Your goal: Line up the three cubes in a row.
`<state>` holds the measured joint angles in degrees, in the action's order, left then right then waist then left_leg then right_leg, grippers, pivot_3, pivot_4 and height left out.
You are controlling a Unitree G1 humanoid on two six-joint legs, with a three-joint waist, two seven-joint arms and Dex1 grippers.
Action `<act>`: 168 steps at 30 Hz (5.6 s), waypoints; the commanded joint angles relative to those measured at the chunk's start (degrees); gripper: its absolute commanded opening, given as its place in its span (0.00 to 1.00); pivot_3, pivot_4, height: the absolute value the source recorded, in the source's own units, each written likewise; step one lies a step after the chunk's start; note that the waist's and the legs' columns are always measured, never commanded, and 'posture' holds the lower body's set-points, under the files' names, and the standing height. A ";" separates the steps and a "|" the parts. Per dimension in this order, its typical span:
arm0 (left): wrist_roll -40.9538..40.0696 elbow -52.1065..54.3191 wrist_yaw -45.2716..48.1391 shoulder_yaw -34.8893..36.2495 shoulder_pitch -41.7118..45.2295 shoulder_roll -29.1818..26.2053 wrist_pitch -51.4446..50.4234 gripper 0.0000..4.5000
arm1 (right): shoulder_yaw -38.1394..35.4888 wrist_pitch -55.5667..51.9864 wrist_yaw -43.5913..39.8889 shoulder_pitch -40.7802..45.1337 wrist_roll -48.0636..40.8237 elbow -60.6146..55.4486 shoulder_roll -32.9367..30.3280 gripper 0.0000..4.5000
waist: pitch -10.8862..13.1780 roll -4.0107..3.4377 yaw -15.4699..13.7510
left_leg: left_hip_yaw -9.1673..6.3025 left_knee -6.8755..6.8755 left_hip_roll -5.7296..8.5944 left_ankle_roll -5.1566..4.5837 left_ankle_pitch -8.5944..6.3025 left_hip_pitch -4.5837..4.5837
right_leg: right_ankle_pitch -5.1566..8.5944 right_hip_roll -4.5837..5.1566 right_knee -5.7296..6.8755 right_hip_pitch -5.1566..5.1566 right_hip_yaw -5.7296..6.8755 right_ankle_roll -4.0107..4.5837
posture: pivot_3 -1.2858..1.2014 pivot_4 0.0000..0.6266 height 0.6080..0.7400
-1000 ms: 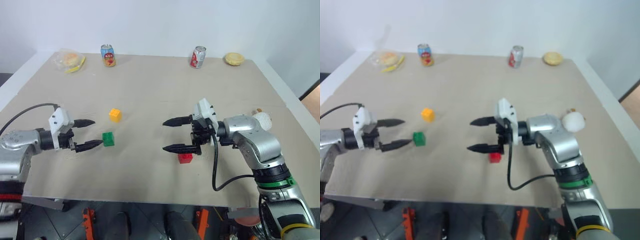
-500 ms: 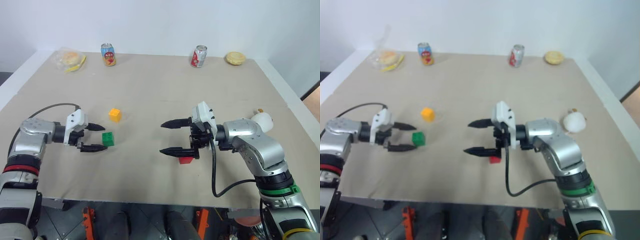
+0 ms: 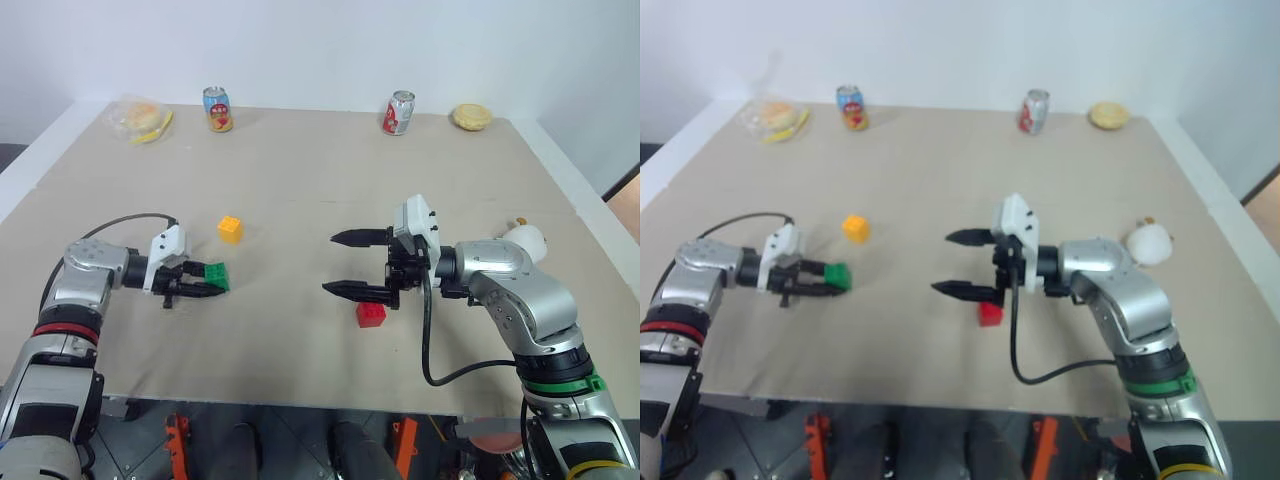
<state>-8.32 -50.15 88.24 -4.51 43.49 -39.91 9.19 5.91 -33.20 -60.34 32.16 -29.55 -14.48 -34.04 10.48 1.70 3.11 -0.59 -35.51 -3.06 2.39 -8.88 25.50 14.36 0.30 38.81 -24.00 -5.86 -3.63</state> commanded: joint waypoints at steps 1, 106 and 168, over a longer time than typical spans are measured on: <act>-0.25 0.84 0.79 0.80 1.46 -0.10 0.84 0.29 | -2.26 1.42 0.36 0.34 -1.06 -0.77 0.08 1.00 | 0.00 0.00 0.00 | 0.00 -0.01 0.00 0.00 0.00 0.00 | 0.00 0.00 0.02 -0.01 0.00 0.00 | 0.52 0.24 0.95; -2.57 22.42 -42.47 6.12 -5.82 16.58 -12.92 0.30 | -7.91 1.67 7.95 2.18 -3.50 0.91 -1.01 1.00 | 0.02 0.07 -0.32 | -0.07 0.15 0.24 0.06 0.37 -0.13 | -0.30 -0.01 0.00 0.01 -0.28 -0.21 | 0.52 0.24 0.95; -28.82 51.95 -27.92 10.81 -5.26 10.38 -40.58 1.00 | -16.06 -7.36 6.45 -6.64 -15.39 -7.60 -7.06 1.00 | 0.04 0.13 -0.51 | -0.17 -0.05 0.07 0.12 0.32 -0.06 | -0.03 -0.03 0.04 0.08 -0.05 0.15 | 0.52 0.24 0.95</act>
<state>-34.69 0.15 66.98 2.81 37.40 -30.43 -29.03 -7.55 -40.40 -56.47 25.91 -43.75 -20.40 -41.43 10.52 1.83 2.60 -0.78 -35.58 -2.97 2.51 -8.56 25.41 14.30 0.27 38.85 -23.88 -5.92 -3.53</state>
